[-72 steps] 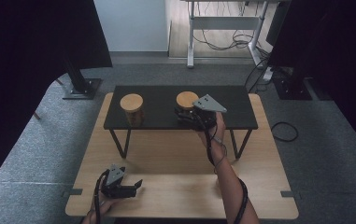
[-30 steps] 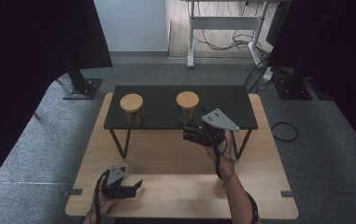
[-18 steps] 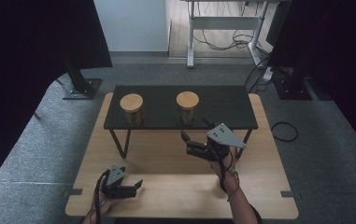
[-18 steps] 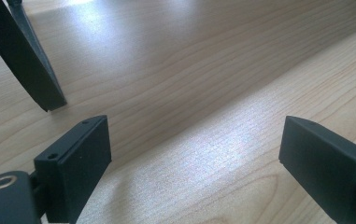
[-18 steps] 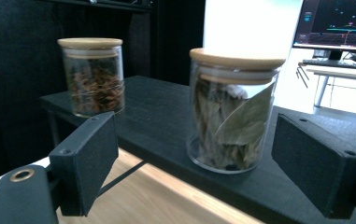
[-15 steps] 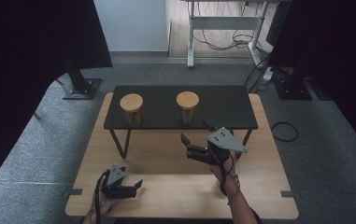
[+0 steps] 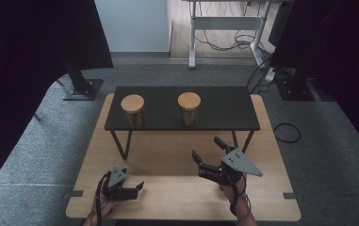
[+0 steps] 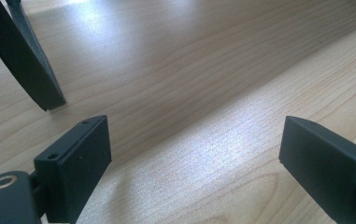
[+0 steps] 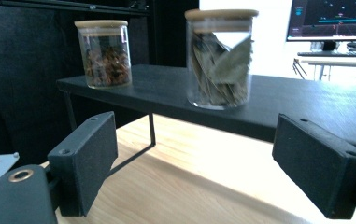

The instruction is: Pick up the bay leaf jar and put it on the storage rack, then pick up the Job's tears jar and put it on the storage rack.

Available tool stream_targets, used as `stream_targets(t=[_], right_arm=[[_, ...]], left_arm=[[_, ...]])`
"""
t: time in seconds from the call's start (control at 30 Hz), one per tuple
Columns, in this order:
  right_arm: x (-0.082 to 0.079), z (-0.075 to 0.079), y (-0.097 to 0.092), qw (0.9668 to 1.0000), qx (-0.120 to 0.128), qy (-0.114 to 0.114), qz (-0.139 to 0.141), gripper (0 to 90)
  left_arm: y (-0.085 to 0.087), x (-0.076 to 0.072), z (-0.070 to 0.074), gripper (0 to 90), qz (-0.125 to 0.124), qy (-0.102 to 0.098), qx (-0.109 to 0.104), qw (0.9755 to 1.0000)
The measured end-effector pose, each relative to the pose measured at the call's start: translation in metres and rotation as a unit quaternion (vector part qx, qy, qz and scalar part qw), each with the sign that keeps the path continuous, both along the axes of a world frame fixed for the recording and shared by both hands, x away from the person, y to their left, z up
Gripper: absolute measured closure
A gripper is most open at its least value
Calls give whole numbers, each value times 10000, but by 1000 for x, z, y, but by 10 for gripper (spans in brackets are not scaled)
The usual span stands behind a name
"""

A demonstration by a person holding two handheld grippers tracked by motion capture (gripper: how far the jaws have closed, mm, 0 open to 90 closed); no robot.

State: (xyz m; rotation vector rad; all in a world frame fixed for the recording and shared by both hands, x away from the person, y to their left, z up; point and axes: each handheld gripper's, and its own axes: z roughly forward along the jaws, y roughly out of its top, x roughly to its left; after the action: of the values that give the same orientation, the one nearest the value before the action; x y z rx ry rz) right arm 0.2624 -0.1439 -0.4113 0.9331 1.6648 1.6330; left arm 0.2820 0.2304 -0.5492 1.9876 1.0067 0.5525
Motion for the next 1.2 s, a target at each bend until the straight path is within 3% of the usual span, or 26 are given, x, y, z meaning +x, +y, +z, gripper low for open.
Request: stream_targets(t=[0.1,0.37,0.7,1.03,1.2], right_arm=[[-6,-9,-5,9999,102,66,-39,138],[-23,-35,-13,9995,78,283,-71,138],[-36,-57,-9,9985,-194,511,2,136],[-39,-73,-3,9965,-442,715,-29,133],[-39,-71,-5,9968,-399,689,-32,131]], left_arm=[[0,0,0,86,-2,-10,14,10000],[0,0,0,86,-13,-5,29,10000],[-1,-1,0,86,-39,-10,43,10000],[-2,-2,0,85,-55,-17,68,10000],[-1,-1,0,86,-58,16,40,10000]])
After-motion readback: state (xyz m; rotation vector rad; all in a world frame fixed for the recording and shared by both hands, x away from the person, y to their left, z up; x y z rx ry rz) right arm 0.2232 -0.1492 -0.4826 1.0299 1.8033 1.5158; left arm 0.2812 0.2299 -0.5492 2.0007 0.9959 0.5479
